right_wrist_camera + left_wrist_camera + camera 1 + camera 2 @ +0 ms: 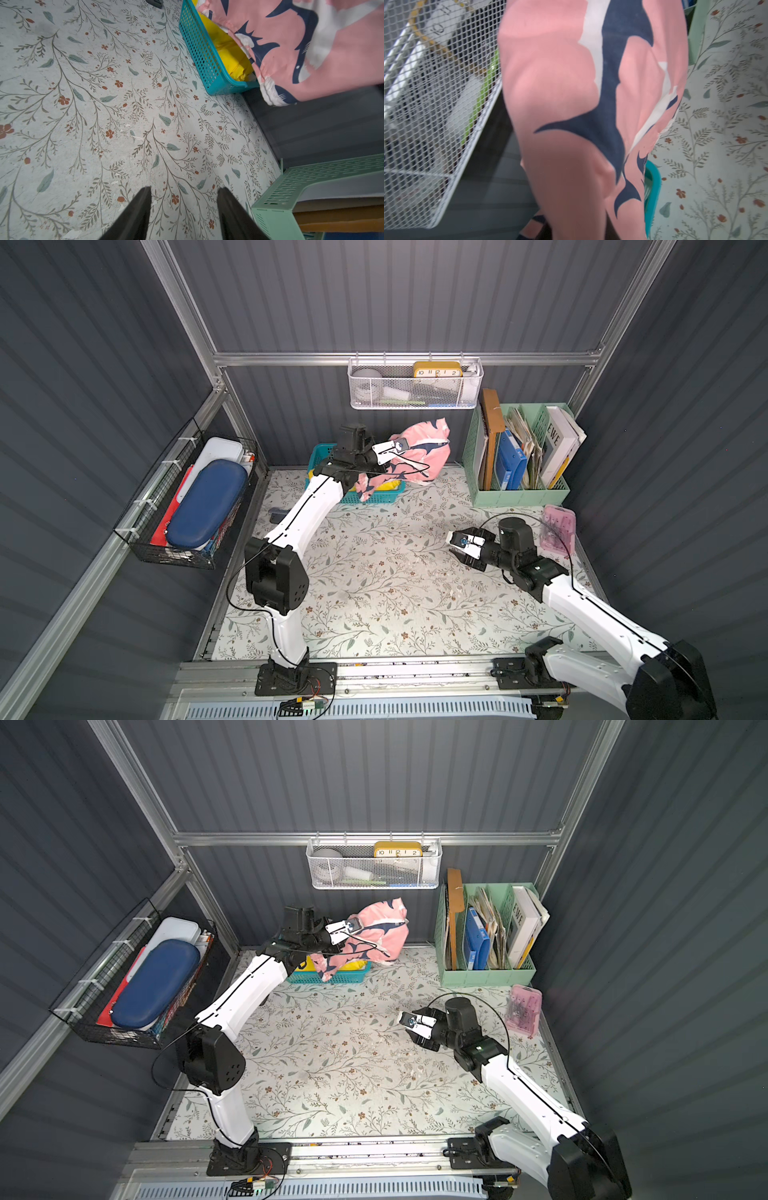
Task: Roll up the shorts
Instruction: Place the shorts in the bin.
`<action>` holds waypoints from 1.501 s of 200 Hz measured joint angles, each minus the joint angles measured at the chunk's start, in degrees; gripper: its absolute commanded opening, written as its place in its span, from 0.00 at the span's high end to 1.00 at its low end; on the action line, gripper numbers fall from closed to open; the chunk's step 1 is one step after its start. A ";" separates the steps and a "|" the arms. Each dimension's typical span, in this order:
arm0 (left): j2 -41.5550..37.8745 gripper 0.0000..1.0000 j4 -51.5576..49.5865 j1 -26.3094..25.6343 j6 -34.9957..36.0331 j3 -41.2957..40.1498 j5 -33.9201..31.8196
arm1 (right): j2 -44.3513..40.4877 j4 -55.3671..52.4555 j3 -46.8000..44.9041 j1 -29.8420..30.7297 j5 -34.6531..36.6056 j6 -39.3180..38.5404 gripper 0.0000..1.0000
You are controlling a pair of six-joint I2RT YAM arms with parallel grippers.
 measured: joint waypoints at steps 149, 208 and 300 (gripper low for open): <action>11.78 0.99 13.09 12.28 4.04 -6.38 5.90 | 22.60 6.01 16.90 1.18 -7.91 2.93 0.54; 17.38 0.81 6.01 14.80 1.40 -2.95 13.11 | 39.71 6.01 42.01 1.18 -11.10 17.31 1.00; 22.91 0.01 0.96 15.63 0.68 4.33 16.94 | 73.55 -0.22 86.62 3.85 -11.30 42.95 1.00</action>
